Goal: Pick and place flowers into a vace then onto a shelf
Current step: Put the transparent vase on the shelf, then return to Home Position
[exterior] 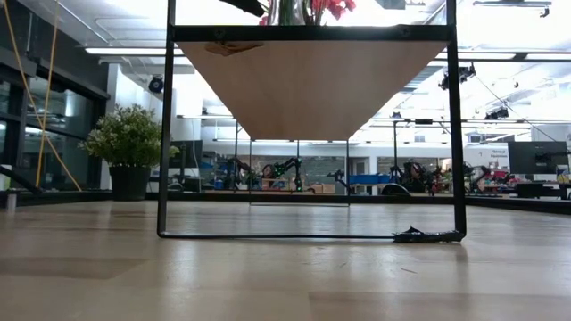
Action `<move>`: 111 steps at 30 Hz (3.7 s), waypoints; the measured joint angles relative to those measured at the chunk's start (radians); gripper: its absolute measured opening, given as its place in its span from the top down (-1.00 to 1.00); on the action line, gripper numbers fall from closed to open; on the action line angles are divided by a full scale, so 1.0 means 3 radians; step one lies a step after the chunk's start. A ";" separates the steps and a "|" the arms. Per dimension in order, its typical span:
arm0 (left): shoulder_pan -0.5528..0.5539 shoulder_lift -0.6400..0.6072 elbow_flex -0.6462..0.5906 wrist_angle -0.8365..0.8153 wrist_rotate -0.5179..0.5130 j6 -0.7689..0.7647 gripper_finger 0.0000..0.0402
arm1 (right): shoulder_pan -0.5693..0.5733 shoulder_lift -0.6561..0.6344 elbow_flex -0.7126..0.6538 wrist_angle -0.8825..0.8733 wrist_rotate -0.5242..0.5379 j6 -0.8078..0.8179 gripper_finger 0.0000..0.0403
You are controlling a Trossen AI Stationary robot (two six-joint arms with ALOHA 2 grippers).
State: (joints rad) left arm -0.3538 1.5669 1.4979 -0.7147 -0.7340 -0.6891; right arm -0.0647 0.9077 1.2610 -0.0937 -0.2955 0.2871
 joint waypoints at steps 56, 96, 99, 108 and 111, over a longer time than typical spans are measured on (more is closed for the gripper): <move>0.0000 -0.0296 0.0001 -0.0339 0.0003 0.0002 -0.99 | 0.0000 0.0000 0.0000 0.0001 0.0001 -0.0001 -0.35; 0.0000 -0.1174 -0.0003 -0.1809 0.0244 -0.0453 -0.99 | -0.0001 -0.0422 0.0000 -0.0333 0.0017 -0.0159 -0.35; 0.0000 -0.1364 -0.0005 -0.1949 0.0214 -0.0453 -0.99 | -0.0001 -0.0523 -0.0001 -0.0481 0.0025 -0.0175 -0.36; 0.0000 -0.1897 -0.0014 -0.2263 0.0167 -0.0436 -0.99 | 0.0000 -0.1007 0.0000 -0.1116 0.0027 -0.0174 -0.35; 0.0000 -0.2085 -0.0033 -0.2406 0.0177 -0.0436 -0.99 | 0.0000 -0.1152 0.0000 -0.1290 0.0028 -0.0109 -0.36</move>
State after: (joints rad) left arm -0.3538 0.9413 1.4881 -1.4364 -0.6810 -0.8200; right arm -0.0647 0.5621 1.2610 -0.4806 -0.2872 0.2543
